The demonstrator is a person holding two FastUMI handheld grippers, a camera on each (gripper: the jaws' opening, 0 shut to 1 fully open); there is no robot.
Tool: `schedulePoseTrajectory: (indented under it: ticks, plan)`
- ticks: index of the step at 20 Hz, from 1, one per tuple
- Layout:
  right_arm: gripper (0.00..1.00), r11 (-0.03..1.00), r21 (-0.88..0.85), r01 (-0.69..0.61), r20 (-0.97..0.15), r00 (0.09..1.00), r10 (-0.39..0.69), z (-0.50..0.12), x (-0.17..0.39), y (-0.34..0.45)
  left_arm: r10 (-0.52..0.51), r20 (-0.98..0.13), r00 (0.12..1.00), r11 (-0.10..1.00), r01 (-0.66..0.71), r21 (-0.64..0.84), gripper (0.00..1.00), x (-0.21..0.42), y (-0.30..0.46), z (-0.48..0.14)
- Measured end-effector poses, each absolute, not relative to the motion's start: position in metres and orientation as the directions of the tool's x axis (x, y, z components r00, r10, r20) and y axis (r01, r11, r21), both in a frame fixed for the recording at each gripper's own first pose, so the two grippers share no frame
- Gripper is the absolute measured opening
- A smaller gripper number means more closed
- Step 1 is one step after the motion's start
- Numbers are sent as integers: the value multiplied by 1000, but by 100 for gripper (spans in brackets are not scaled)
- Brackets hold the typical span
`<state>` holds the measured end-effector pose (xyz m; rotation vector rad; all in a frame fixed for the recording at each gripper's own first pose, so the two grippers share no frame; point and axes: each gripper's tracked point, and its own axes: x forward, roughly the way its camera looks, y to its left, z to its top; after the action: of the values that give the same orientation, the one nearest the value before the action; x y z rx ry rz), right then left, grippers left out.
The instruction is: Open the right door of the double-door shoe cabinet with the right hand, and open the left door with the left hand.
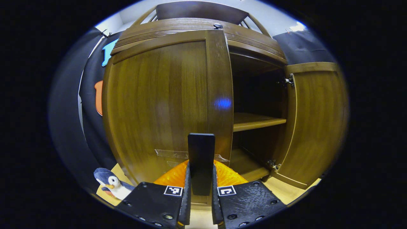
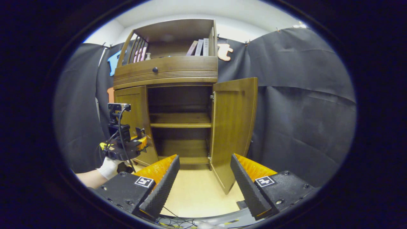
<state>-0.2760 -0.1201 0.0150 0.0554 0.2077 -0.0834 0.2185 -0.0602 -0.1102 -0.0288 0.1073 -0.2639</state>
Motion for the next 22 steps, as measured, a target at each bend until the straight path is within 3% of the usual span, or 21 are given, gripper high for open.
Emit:
schedulePoseTrajectory:
  ticks: [9, 20, 21, 22]
  plan:
    - [100, 998, 60, -1, -208, 978, 14, 10, -278, -89, -252, -110, 962, 968, 250, -32, 25, 162, -19, -112]
    - [100, 991, 79, -106, -215, 969, 121, 5, -268, -53, -156, -129, 979, 988, 153, -34, 24, 120, 46, -118]
    - [100, 991, 78, -112, -217, 968, 126, 5, -267, -50, -146, -130, 981, 989, 142, -35, 33, 118, 51, -118]
    - [100, 990, 78, -119, -218, 967, 133, 5, -268, -48, -137, -131, 982, 990, 133, -37, 24, 115, 56, -119]
